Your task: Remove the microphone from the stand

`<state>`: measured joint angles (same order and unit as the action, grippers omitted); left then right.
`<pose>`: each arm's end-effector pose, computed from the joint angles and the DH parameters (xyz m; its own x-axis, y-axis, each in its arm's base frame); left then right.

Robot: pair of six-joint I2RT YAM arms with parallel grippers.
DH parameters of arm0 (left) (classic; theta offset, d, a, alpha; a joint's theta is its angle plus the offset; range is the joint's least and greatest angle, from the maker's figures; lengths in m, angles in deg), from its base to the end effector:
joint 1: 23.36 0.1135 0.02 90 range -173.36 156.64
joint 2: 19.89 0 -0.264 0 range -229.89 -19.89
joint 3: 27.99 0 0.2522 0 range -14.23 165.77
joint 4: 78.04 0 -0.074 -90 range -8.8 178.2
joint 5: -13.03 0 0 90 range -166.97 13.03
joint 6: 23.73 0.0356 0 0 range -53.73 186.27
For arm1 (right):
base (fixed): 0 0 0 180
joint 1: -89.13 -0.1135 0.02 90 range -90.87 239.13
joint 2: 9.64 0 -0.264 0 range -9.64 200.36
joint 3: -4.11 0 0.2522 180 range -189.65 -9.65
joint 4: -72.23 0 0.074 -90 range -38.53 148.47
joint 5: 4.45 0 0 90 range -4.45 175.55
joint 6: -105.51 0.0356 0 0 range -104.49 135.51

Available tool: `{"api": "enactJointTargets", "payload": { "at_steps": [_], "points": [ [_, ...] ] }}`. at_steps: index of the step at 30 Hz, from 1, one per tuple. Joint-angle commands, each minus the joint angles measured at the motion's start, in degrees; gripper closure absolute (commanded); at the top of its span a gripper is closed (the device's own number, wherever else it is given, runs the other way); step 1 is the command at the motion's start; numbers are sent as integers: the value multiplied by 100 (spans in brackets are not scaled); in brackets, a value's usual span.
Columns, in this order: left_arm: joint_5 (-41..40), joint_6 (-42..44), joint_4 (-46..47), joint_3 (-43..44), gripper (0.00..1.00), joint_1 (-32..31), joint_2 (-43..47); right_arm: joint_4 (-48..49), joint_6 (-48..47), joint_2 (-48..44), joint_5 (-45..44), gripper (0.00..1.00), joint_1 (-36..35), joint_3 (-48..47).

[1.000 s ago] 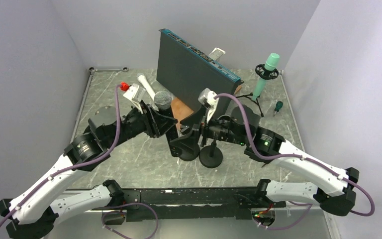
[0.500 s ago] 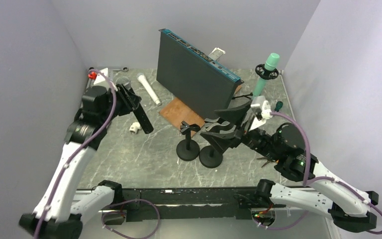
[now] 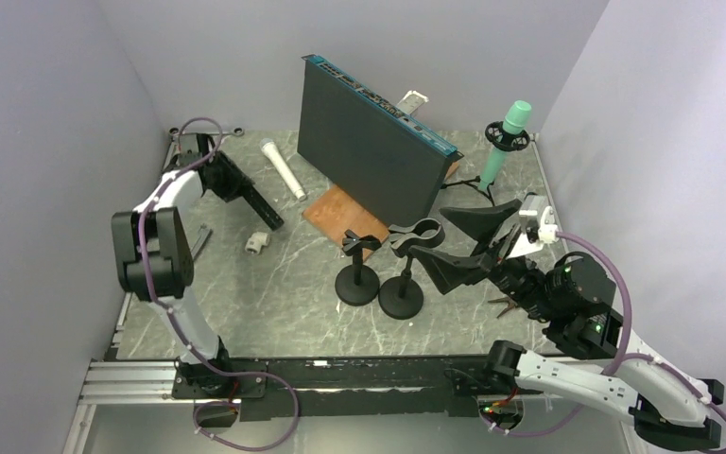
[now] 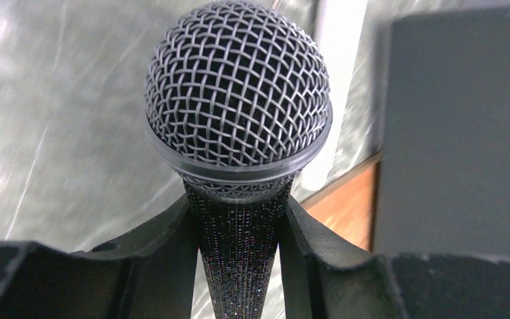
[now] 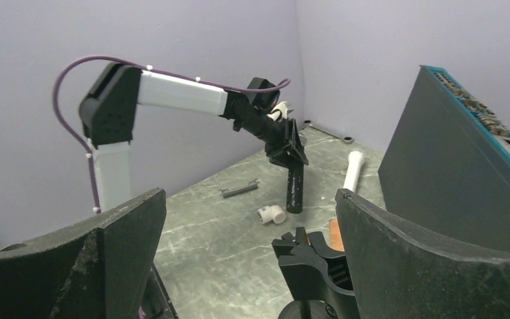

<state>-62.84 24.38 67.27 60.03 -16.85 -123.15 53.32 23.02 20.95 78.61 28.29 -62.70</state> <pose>0.3922 0.0360 0.2211 -0.5968 -0.7198 -0.3545 -0.4733 0.6726 -0.5689 0.0528 0.0857 0.4294 0.0378 0.3340 -0.9418 -0.8227 0.5454 0.1604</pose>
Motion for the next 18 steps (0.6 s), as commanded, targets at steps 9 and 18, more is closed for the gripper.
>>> {"api": "enactJointTargets", "payload": {
  "at_steps": [9,18],
  "points": [
    [712,-531,673,2012,72,16,-2052,-199,75,-182,-622,0,-10,-111],
    [1346,-733,1308,2067,33,78,-2537,-641,338,-31,-1473,0,-15,-267]
  ]
}}
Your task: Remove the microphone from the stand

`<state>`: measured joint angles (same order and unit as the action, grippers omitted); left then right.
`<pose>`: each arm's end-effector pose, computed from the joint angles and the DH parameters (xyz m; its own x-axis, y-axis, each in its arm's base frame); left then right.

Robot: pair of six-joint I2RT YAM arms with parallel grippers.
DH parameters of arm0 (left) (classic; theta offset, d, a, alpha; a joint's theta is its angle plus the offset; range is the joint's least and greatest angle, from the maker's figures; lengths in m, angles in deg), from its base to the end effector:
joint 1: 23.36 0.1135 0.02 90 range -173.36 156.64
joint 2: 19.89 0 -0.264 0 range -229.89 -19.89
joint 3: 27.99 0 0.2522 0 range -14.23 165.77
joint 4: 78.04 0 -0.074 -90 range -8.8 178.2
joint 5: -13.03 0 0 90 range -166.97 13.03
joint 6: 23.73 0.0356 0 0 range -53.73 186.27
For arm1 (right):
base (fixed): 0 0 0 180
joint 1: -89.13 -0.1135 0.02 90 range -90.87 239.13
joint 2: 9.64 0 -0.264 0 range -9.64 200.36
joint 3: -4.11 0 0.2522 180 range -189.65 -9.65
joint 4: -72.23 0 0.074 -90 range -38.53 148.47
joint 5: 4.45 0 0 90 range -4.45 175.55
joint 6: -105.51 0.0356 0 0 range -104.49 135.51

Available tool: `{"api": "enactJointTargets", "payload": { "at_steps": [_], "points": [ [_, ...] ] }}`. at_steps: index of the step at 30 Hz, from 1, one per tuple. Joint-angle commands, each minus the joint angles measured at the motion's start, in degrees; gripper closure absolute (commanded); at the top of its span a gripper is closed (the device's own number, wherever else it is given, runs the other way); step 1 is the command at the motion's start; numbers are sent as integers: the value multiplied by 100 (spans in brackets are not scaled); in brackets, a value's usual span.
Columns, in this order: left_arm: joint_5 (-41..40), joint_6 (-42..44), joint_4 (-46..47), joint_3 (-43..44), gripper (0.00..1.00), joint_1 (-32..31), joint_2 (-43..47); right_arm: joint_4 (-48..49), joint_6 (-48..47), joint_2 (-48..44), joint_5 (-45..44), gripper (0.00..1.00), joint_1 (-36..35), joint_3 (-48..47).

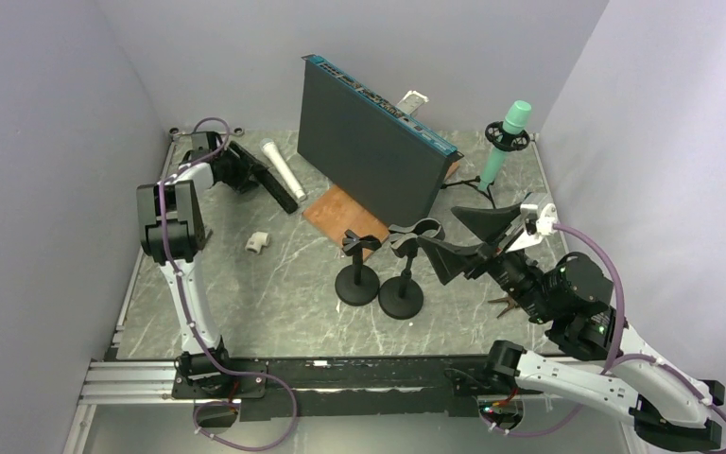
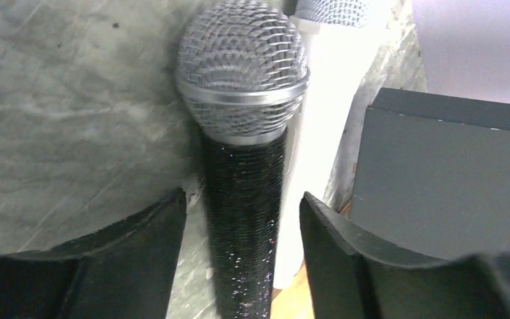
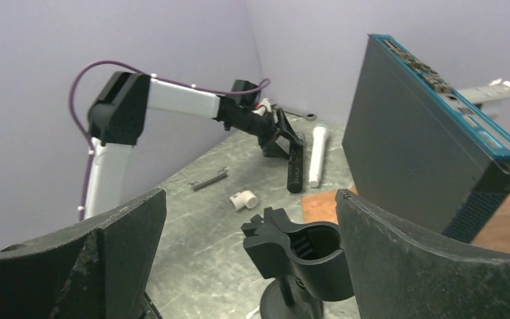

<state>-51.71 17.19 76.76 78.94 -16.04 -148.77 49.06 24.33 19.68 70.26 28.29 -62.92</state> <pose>0.4898 0.0476 0.1469 -0.6067 -0.7669 -0.2091 -0.4364 0.5412 -0.7188 0.0541 0.0777 0.4242 0.0108 0.3229 -0.9464 -0.7282 0.6511 0.2138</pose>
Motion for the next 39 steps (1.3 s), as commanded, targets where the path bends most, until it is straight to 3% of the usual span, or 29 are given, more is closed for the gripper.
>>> {"api": "enactJointTargets", "payload": {
  "at_steps": [1,3,4,8,15,22,26,31,39],
  "points": [
    [278,13,374,182,28,4,41,-293,235,130,-738,0,-15,-265],
    [326,94,260,261,3,10,81,-370,261,180,-889,0,-14,-289],
    [352,129,205,291,1,5,114,-382,283,192,-937,0,-8,-283],
    [465,122,127,57,1,29,491,-447,317,228,-982,0,-15,-244],
    [689,-207,1010,-1651,1,22,2014,-993,500,415,-1452,0,-9,-450],
    [1201,269,1440,-3107,1,-362,4177,-2860,1466,1018,-2317,0,-9,-1238],
    [1457,589,1430,-3708,1,-1099,5676,-3605,2258,1113,-2397,0,-11,-1497],
    [1619,720,1601,-4063,1,-2441,6774,-3535,2432,1065,-1945,0,-6,-1432],
    [1062,847,1534,-3944,1,-4064,7112,-3683,2811,1454,-2246,8,-7,-1527]
  ]
}}
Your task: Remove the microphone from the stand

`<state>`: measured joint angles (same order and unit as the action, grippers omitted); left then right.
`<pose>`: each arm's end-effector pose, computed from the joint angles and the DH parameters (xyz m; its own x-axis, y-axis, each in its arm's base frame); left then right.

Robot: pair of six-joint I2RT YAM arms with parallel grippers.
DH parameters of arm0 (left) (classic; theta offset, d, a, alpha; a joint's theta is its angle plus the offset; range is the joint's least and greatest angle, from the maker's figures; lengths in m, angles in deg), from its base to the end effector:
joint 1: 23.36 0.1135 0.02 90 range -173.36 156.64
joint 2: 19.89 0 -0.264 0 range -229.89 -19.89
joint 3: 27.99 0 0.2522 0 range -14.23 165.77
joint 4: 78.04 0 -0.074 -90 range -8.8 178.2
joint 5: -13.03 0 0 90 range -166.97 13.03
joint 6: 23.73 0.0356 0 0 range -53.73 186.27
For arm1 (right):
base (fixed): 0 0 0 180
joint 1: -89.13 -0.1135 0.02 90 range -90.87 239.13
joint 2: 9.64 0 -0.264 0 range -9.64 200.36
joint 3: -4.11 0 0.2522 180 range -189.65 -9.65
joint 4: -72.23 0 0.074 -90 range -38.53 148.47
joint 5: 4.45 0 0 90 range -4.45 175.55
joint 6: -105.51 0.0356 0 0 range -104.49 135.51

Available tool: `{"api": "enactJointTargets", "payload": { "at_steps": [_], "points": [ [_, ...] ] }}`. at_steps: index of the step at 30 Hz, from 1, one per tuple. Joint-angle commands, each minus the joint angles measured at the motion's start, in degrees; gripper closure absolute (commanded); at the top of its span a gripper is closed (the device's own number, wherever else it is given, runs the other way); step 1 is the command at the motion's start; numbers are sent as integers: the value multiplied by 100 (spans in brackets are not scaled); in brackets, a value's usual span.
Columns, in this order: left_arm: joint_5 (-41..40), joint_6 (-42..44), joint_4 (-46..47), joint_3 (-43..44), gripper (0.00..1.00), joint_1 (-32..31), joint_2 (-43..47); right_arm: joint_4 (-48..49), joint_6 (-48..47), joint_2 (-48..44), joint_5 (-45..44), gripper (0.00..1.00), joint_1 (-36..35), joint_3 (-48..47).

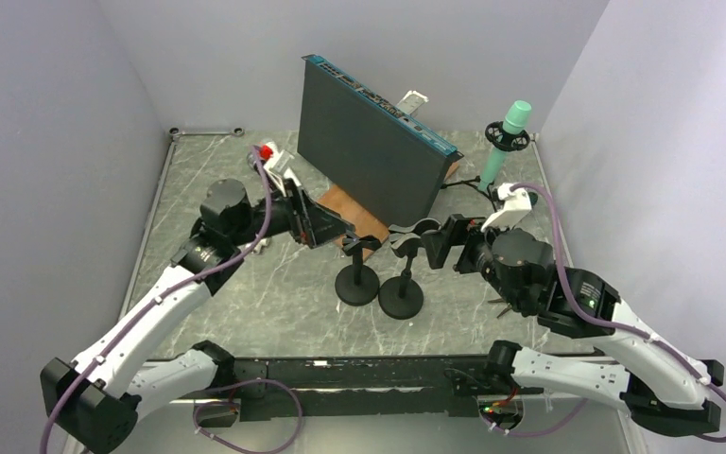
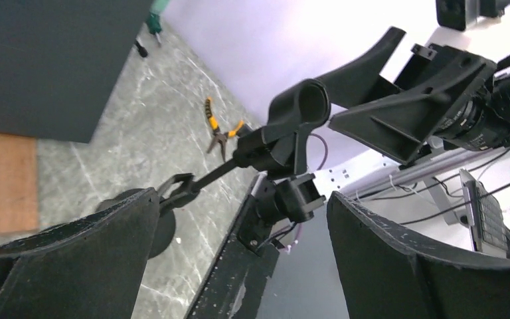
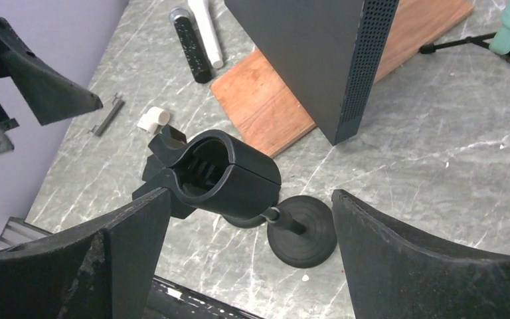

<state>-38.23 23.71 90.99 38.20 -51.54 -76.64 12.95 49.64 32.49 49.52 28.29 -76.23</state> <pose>0.1885 -0.1263 0.3729 -0.6394 -0.2559 -0.7250 0.6615 0.2974 -0.6884 0.0759 0.0931 0.4096 -0.3912 0.2301 -0.8911 -0.2649 0.8991 0.3485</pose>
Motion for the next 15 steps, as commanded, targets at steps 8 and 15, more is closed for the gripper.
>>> {"api": "enactJointTargets", "payload": {
  "at_steps": [8,15],
  "points": [
    [-1008,335,-97,756,2,-1451,-837,290,383,91,-493,20,-5,5],
    [-1069,246,62,995,8,-1761,-1323,473,170,157,-361,23,-8,-47]
  ]
}}
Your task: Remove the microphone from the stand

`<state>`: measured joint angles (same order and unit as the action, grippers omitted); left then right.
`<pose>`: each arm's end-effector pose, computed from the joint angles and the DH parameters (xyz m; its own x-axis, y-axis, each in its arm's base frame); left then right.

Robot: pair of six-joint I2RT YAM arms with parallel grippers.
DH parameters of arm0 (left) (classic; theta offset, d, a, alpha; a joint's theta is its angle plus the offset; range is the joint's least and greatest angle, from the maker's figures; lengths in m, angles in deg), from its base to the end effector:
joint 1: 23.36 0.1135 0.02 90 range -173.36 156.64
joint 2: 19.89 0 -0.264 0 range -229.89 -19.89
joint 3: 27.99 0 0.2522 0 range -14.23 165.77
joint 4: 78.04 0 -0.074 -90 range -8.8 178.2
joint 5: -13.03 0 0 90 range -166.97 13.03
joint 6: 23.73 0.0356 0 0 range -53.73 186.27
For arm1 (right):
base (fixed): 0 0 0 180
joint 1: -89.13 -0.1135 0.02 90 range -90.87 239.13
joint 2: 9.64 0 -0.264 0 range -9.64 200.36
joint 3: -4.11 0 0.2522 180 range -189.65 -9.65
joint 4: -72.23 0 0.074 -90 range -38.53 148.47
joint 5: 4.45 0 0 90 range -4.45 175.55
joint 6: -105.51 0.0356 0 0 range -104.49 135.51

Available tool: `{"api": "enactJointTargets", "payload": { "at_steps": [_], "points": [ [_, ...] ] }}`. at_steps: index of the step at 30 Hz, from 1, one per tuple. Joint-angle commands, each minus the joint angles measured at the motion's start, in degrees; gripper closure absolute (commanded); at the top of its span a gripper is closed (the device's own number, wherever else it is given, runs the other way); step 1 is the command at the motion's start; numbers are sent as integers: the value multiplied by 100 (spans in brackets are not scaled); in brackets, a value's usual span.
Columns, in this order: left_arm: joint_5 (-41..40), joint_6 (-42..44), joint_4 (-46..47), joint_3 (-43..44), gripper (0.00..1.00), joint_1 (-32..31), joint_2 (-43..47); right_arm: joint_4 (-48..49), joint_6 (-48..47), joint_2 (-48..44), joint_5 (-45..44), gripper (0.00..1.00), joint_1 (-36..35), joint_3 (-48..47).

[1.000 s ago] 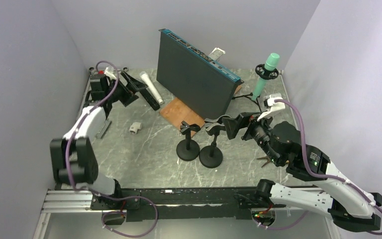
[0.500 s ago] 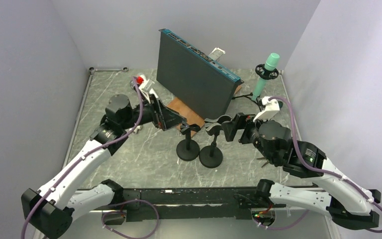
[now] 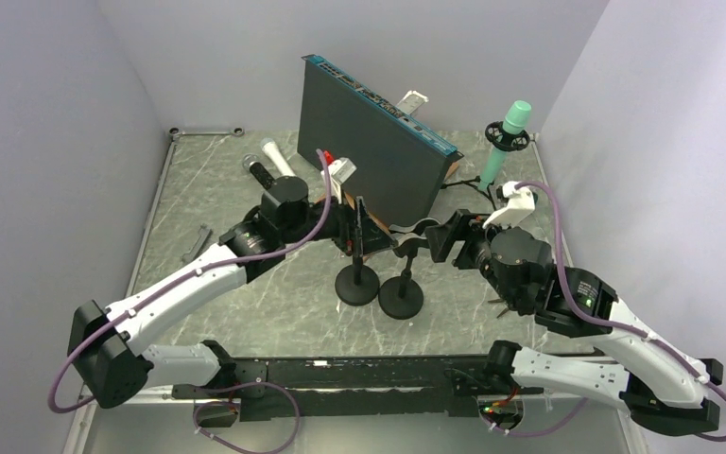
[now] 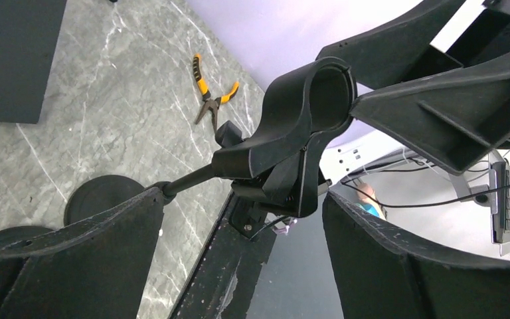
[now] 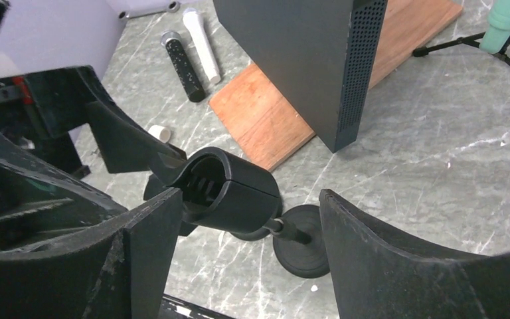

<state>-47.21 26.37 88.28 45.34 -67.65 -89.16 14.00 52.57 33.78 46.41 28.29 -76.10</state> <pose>0.1892 -0.2093 0.3607 -0.7053 -0.0899 -0.7032 0.6571 0.2894 -0.6961 0.0804 0.0980 0.4089 -0.3778 0.2822 -0.8818 -0.2047 0.9034 0.3768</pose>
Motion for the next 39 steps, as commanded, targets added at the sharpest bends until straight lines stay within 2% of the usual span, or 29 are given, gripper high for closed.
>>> {"api": "enactJointTargets", "payload": {
  "at_steps": [1,4,7,17,20,24,33,36,39],
  "points": [
    [-206,-61,407,260,10,-184,-91,345,-128,59,-54,24,-7,-86],
    [-306,-97,371,343,21,-254,-206,177,-99,200,-166,28,-2,-147],
    [-424,-21,186,507,26,-357,-316,62,-70,257,-159,38,-6,-113],
    [-703,104,4,419,47,-666,-489,-243,-40,466,176,57,-7,172],
    [-805,154,-217,320,52,-765,-537,-351,53,492,360,59,-7,375],
    [-986,243,-360,152,54,-883,-586,-355,279,455,625,60,-4,760],
    [-1306,363,-694,-85,55,-1054,-566,-150,829,390,975,49,-7,1643],
    [-1336,456,-851,76,51,-1066,-527,-156,813,416,935,45,-8,1599],
    [-1320,583,-1067,388,37,-1064,-534,-243,689,422,739,38,-1,1331]
  ]
}}
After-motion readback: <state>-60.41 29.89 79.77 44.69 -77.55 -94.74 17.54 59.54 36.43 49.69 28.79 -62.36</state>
